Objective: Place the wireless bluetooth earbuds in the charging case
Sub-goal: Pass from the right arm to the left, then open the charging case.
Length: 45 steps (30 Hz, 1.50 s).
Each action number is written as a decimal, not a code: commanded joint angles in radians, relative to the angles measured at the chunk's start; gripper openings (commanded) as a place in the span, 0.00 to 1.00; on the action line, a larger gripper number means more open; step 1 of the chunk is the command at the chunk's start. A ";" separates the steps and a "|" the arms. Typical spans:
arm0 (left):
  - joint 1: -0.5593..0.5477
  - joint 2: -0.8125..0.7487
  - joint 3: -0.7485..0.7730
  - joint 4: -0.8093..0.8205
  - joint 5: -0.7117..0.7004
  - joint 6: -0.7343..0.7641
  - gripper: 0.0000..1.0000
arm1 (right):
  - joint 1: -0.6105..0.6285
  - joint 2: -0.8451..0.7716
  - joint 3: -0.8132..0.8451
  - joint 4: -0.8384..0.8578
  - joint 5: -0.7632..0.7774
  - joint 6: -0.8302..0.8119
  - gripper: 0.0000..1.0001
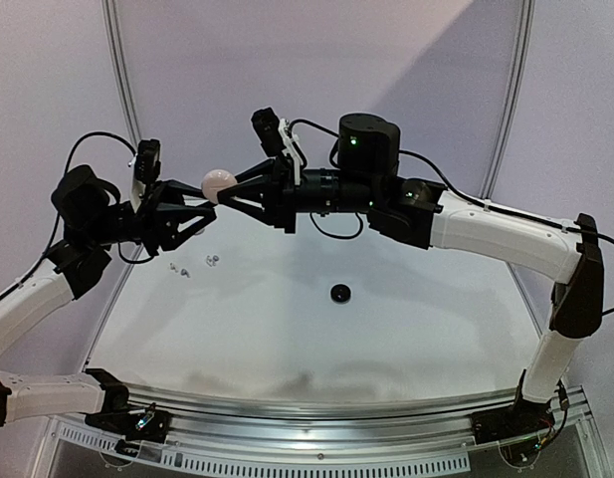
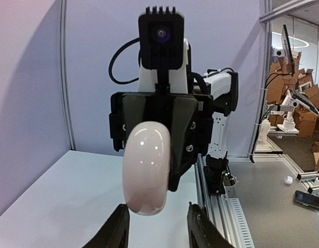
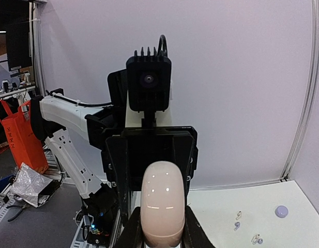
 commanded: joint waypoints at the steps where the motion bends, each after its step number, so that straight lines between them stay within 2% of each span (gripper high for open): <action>1: -0.017 0.008 0.010 0.012 -0.005 -0.004 0.38 | 0.011 0.021 0.027 -0.017 0.008 -0.017 0.00; 10: -0.018 0.005 0.014 -0.004 -0.016 0.004 0.31 | 0.018 0.032 0.031 -0.037 0.013 -0.041 0.00; 13: -0.018 0.000 0.013 -0.008 -0.022 0.006 0.17 | 0.019 0.034 0.033 -0.038 0.015 -0.041 0.00; 14: -0.018 -0.002 0.010 -0.008 -0.025 0.006 0.02 | 0.020 0.034 0.036 -0.042 0.019 -0.044 0.00; 17: -0.018 -0.007 0.008 -0.011 -0.031 0.009 0.00 | 0.021 0.041 0.043 -0.055 0.024 -0.043 0.02; 19: -0.018 -0.012 0.004 -0.021 -0.041 0.019 0.00 | 0.018 0.039 0.044 -0.068 0.046 -0.039 0.30; 20: -0.019 -0.017 0.004 -0.033 -0.048 0.035 0.00 | 0.020 0.036 0.043 -0.076 0.061 -0.039 0.38; 23: -0.018 -0.028 0.002 -0.097 -0.059 0.160 0.00 | 0.020 0.018 0.038 -0.103 0.107 -0.048 0.53; 25: -0.019 -0.035 0.003 -0.145 -0.063 0.275 0.00 | 0.019 0.010 0.040 -0.120 0.126 -0.078 0.57; 29: -0.023 -0.042 0.016 -0.227 -0.048 0.464 0.00 | 0.019 0.014 0.058 -0.164 0.142 -0.103 0.58; 35: -0.050 -0.049 0.044 -0.342 -0.009 0.685 0.00 | 0.018 0.036 0.083 -0.222 0.216 -0.109 0.51; 41: -0.061 -0.058 0.050 -0.526 -0.038 0.948 0.00 | 0.018 0.029 0.090 -0.228 0.211 -0.107 0.50; 45: -0.065 -0.072 0.045 -0.556 -0.071 1.027 0.00 | 0.019 0.026 0.088 -0.236 0.210 -0.106 0.50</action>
